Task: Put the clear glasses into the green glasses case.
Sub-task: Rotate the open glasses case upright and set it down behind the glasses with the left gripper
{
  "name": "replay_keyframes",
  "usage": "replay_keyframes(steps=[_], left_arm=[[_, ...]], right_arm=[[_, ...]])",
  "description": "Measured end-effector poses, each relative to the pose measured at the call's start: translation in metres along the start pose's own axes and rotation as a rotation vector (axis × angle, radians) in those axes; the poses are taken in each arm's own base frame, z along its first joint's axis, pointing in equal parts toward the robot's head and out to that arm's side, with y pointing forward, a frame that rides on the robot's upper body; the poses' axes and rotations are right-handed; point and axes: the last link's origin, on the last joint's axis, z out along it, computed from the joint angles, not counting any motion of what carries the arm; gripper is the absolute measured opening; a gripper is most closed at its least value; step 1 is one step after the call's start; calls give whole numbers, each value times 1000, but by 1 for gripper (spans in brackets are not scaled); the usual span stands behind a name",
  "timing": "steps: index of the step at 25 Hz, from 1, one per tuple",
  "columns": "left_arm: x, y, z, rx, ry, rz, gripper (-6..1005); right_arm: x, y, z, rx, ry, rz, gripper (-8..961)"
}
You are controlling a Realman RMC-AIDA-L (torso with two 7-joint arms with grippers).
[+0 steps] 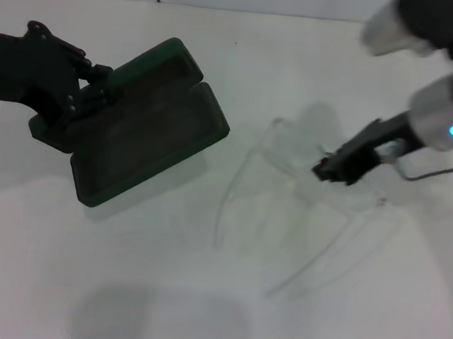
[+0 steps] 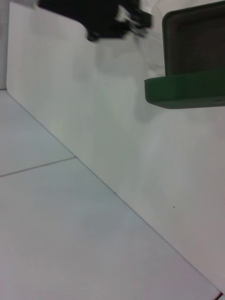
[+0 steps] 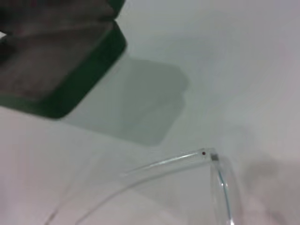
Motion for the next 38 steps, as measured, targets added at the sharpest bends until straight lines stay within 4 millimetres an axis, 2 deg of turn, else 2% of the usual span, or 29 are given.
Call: replay_keyframes(steps=[2, 4, 6, 7, 11, 14, 18, 21, 23, 29, 38], left_arm=[[1, -1, 0, 3, 4, 1, 204], [4, -1, -1, 7, 9, 8, 204], [6, -2, -2, 16, 14, 14, 204], [7, -3, -2, 21, 18, 17, 204], [8, -1, 1, 17, 17, 24, 203], [10, 7, 9, -31, -23, 46, 203], [32, 27, 43, -125, -119, 147, 203], [52, 46, 66, -157, -145, 242, 203], [62, 55, 80, -155, -168, 307, 203], [74, 69, 125, -155, -256, 466, 203], [88, 89, 150, -160, -224, 543, 203]], right_arm=[[13, -5, -24, 6, -55, 10, 119], [34, -7, -55, 5, -131, 17, 119], [53, -5, -77, -11, -183, 5, 119], [75, -3, -95, -19, -237, -6, 119], [131, 1, -136, -21, -415, -19, 119], [179, 7, -159, -28, -496, -41, 119], [247, 20, -183, 19, -593, 12, 119], [277, 21, -184, 81, -580, 94, 119], [287, 23, -179, 79, -568, 112, 119], [294, 26, -165, 38, -602, 108, 118], [295, 27, -160, 23, -621, 109, 118]])
